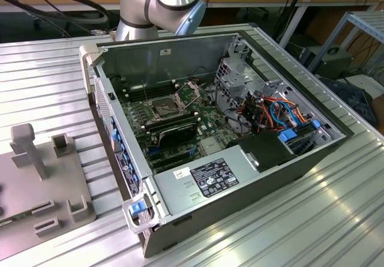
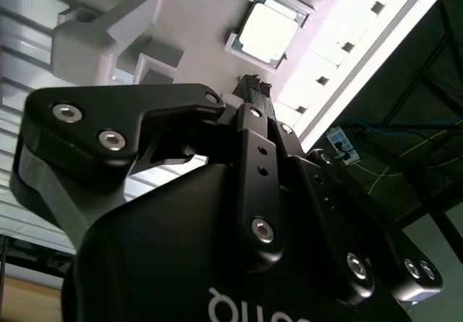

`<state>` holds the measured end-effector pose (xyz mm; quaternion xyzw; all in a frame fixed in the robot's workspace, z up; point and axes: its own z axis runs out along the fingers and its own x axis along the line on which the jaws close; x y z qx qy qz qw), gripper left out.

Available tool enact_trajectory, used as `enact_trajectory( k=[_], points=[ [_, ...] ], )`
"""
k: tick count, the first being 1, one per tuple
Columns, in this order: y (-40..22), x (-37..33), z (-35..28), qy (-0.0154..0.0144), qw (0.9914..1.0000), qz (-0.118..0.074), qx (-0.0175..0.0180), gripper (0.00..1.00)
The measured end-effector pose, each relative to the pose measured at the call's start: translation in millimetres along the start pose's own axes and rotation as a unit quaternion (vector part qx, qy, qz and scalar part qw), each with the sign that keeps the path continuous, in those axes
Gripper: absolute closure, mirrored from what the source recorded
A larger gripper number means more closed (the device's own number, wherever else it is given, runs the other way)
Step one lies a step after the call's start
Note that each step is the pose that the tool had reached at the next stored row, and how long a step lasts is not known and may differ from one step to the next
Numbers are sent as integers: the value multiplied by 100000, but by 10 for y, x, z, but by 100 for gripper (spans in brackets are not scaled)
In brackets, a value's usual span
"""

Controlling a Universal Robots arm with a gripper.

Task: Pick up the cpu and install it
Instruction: 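Reach for the cpu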

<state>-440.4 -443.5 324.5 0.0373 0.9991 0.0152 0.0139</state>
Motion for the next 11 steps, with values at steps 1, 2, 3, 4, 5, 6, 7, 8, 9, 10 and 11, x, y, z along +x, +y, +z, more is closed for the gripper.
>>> enact_trajectory(
  k=[1,2,3,4,5,6,7,8,9,10,11],
  points=[
    [-2,19,8,-3,100000,0,1,89],
    [-5,41,27,-10,100000,-1,-2,89],
    [-6,54,42,-13,100000,1,-5,89],
    [-10,67,67,-11,100000,2,-7,89],
    [-16,78,95,-4,100000,-8,-2,89],
    [-21,85,116,-3,100000,-7,0,89],
    [-31,90,138,2,100000,6,3,89],
    [-54,89,159,-7,100000,0,-5,89],
    [-72,90,171,-9,100000,1,-6,89],
    [-79,90,176,-7,100000,-1,-5,89],
    [-82,92,178,-11,100000,8,-4,89]
  ],
)
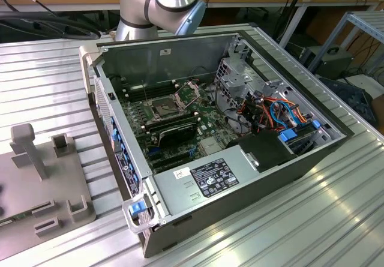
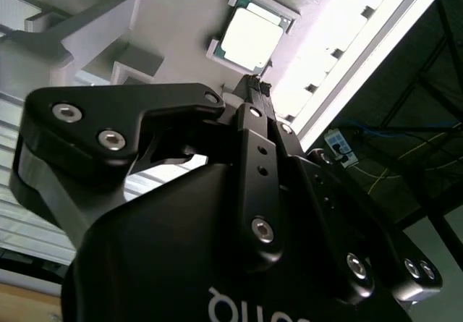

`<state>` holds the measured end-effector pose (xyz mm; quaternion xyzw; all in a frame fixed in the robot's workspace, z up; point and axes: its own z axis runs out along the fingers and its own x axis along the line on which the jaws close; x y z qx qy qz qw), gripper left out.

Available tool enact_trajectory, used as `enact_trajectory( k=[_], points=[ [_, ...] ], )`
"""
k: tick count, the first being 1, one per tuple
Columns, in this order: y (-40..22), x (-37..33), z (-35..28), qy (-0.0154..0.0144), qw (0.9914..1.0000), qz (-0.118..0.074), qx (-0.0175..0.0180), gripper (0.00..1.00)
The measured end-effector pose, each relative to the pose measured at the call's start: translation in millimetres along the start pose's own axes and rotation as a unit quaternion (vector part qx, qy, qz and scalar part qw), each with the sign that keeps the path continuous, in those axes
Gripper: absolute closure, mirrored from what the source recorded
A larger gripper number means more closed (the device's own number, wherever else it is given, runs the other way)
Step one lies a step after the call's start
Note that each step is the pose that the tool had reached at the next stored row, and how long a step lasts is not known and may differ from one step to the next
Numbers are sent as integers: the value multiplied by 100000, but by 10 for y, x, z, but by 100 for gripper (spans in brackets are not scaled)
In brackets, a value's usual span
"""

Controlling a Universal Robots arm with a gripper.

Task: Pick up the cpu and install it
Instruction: 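Reach for the cpu, then pick up the cpu and move it towards the insertion slot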

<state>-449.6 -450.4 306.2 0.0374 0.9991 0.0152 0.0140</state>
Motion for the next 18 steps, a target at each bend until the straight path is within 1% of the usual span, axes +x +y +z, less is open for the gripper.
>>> enact_trajectory(
  k=[2,5,18],
  points=[
    [-1,1,2,9,100000,2,4,89],
    [-8,8,26,13,100000,-6,9,89],
    [-9,16,28,6,100000,-67,3,89]
  ],
)
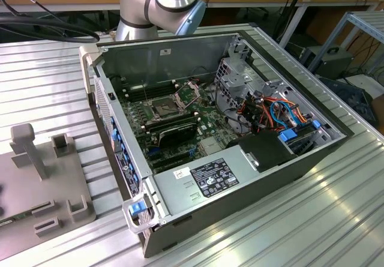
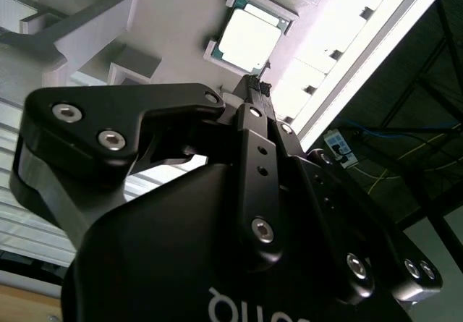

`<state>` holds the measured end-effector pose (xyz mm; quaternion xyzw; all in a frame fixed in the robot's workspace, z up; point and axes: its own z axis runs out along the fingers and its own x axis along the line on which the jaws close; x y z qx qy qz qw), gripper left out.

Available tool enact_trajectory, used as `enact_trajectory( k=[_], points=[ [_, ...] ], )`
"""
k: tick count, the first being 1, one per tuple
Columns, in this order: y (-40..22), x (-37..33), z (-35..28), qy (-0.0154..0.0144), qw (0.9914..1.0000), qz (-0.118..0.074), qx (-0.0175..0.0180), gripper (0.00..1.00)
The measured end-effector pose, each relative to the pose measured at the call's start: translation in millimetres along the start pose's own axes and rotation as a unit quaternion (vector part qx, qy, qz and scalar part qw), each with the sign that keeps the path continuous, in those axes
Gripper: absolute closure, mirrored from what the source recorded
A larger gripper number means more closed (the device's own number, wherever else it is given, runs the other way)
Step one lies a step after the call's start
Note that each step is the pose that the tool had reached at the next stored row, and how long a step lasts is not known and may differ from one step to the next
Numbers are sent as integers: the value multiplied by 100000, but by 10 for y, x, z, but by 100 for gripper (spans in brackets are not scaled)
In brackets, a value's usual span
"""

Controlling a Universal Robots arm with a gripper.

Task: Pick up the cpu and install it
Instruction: 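Pick up the cpu and move it towards the insertion slot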

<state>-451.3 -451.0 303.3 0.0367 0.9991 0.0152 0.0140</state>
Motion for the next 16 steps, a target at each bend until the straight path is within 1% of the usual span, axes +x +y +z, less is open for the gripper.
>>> enact_trajectory(
  k=[1,2,4,5,6,7,8,9,10,16],
  points=[
    [0,0,0,1,100000,-2,1,89],
    [0,0,0,1,100000,0,1,76],
    [0,0,0,1,100000,-3,2,64],
    [0,1,-1,3,100000,-2,2,64],
    [0,0,0,2,100000,-6,0,58],
    [0,0,0,0,100000,-6,2,58],
    [0,1,0,0,100000,-5,0,52],
    [0,1,0,1,100000,-5,0,52],
    [0,1,0,2,100000,-7,1,45],
    [0,2,0,1,100000,-18,-1,45]
  ],
)
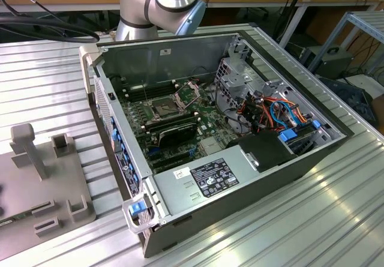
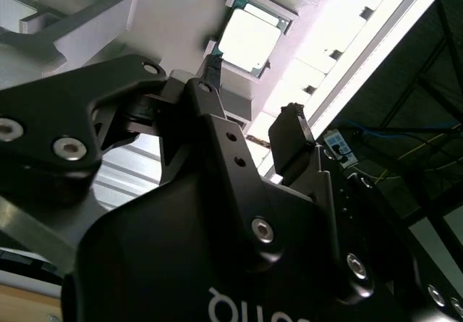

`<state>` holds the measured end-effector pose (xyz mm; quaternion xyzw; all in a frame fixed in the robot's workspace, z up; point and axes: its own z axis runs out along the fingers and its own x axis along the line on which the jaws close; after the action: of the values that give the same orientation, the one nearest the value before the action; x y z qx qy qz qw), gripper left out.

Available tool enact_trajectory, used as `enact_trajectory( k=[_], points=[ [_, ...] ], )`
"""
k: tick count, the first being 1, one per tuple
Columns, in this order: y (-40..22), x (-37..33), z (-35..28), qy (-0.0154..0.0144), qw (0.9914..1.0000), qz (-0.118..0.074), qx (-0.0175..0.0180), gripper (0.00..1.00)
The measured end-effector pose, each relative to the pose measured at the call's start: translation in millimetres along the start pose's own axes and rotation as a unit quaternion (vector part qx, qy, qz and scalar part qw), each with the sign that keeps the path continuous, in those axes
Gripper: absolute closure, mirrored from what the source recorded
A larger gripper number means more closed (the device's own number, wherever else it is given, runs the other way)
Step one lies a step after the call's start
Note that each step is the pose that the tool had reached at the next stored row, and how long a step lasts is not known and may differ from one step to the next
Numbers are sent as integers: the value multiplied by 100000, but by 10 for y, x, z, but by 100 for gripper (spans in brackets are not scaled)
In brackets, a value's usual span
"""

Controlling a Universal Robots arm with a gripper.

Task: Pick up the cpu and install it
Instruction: 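Pick up the cpu and move it towards the insertion slot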

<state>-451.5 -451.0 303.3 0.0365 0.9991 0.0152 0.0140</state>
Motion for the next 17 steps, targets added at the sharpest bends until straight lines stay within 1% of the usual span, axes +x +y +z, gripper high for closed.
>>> enact_trajectory(
  k=[8,12,17],
  points=[
    [-1,2,5,3,100000,-7,1,45],
    [-1,2,32,-5,100000,-7,-3,45],
    [-3,4,88,1,100000,-7,1,45]
  ],
)
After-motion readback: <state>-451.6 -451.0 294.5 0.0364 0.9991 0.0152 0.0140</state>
